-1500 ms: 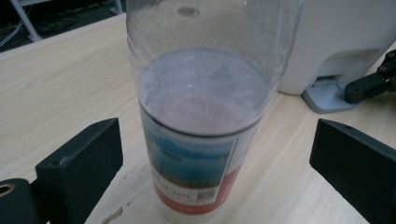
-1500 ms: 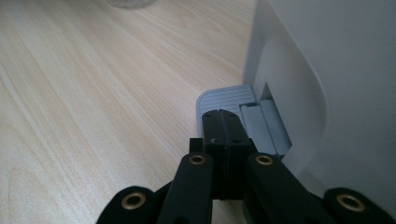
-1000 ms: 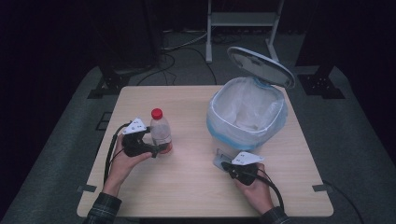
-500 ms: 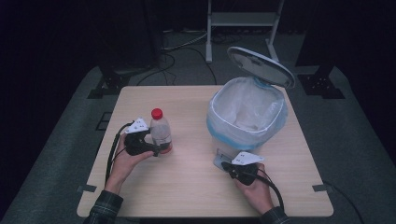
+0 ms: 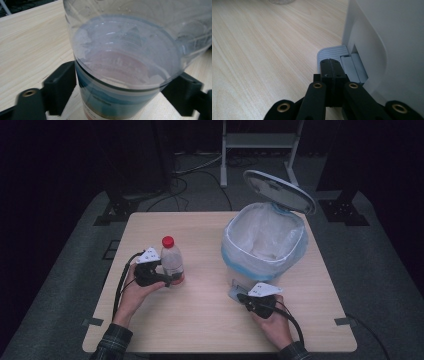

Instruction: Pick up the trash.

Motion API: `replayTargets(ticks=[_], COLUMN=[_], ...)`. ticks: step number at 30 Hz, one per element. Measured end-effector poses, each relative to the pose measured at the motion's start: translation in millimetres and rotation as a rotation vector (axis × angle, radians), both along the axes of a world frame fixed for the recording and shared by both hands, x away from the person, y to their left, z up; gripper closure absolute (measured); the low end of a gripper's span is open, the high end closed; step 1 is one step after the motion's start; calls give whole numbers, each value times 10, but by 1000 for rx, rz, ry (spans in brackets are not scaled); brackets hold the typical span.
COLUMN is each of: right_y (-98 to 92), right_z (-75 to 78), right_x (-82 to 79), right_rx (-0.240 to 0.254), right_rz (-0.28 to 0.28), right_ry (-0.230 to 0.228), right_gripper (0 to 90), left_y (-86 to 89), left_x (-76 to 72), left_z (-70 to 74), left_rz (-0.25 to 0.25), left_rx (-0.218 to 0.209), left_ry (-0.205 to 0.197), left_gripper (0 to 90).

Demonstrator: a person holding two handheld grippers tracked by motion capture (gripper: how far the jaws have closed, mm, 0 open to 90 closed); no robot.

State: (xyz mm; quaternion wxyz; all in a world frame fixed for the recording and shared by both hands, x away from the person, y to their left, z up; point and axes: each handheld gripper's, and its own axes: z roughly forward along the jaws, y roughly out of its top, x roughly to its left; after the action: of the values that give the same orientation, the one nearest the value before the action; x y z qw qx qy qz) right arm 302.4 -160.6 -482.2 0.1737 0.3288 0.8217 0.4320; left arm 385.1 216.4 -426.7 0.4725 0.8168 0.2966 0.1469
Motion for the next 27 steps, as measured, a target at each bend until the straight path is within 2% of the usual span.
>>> replayTargets(ticks=[15,27], right_y=[1,1], right_z=[1,0], right_x=[-2,-1], right_rx=[1,0], right_rz=[-1,-1], right_ry=[2,0], right_gripper=[899,900], left_y=[-1,10], left_x=[3,5], left_z=[-5,13], left_rz=[-10,-36], left_rx=[3,-17], left_ry=[4,12], left_gripper=[267,299])
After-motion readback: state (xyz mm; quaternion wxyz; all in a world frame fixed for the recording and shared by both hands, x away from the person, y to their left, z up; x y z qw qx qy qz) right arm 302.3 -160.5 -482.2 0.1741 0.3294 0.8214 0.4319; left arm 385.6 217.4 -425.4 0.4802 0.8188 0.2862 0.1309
